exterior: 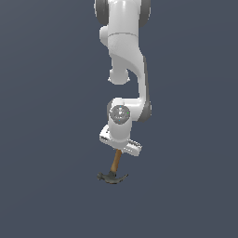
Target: Pick up the object and move it to a goal position.
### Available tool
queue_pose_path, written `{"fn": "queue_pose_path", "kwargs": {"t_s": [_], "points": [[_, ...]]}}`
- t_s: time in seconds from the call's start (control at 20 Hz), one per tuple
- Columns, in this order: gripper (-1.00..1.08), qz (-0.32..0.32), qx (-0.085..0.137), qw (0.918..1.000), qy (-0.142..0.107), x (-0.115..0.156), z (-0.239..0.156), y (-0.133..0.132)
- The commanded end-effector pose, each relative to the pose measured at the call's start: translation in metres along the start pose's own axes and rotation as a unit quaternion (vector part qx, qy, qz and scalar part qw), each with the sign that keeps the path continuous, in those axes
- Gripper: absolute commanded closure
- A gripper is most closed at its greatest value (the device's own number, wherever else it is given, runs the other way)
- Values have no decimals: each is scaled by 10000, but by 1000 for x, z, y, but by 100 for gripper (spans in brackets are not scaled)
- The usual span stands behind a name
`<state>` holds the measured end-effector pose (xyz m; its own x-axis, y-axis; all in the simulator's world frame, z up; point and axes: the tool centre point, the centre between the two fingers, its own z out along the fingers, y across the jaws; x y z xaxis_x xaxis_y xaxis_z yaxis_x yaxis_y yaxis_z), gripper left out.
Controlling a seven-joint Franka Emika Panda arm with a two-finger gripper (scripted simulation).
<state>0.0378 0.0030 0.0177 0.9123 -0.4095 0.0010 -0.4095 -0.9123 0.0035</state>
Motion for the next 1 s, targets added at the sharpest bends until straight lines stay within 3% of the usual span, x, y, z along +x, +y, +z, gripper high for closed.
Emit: {"fn": "queue_pose_path", "kwargs": {"t_s": [0.0,0.5,0.95], "points": [[108,-40,18,10000,-5,-2,1,-6],[108,-8,7,10000,4,-4,-4,0],[108,-13,9,10000,2,-28,-29,7]]}}
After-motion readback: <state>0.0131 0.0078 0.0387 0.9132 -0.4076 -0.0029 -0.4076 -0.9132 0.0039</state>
